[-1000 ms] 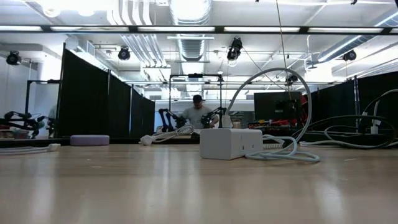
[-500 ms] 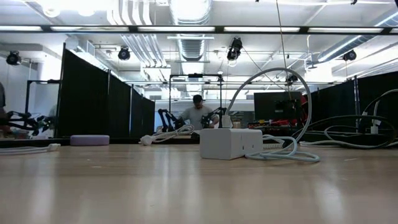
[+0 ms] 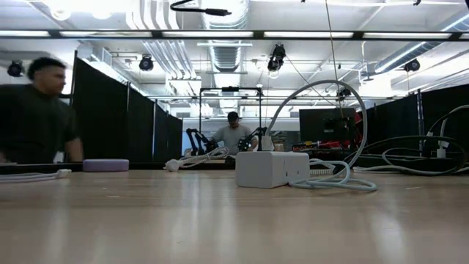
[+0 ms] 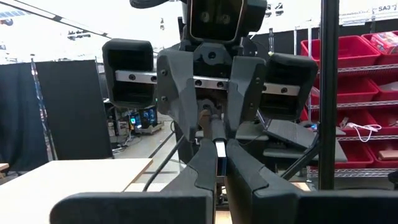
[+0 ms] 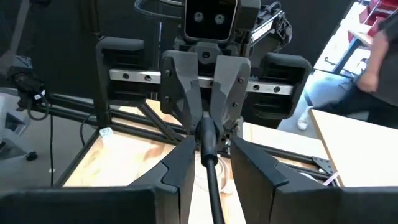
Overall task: Insert USB
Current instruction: Insert the black charger cable into the white charger adapter
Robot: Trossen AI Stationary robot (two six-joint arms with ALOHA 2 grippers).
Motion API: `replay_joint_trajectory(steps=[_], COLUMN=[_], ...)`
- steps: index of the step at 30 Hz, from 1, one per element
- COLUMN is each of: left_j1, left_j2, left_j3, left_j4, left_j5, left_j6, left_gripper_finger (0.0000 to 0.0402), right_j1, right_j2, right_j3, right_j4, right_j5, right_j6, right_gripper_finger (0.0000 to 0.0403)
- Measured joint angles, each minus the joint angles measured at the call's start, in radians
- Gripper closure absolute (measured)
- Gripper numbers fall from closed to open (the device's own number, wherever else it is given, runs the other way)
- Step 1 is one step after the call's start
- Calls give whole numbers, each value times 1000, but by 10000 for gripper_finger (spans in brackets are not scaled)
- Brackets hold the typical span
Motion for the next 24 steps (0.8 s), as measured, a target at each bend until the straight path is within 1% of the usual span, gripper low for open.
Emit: replay_joint_trajectory(steps=[3,6,7,11,20,24], left_j1=[0,0,0,0,1,1], left_j2=[0,0,0,1,2,2], left_j3=[0,0,0,0,0,0], left_j4=[-6,-9,-10,-13,-20,-74], left_j5=[0,-1,-1,-1,-1,-1], left_j6=[3,17,19,20,-8,-59], left_gripper_finger=[401,401,401,392,386,367], right_j1=[0,0,0,0,0,10], right_j2=[0,-1,-1,-1,-4,-4], right_j3=[0,1,1,2,2,2], right_j4=[0,-7,-14,-29,-58,-88], right_j5=[0,-2,-4,-4,-1,0], right_j6=[1,8,5,29,26,20], right_gripper_finger=[341,383,390,390,399,401])
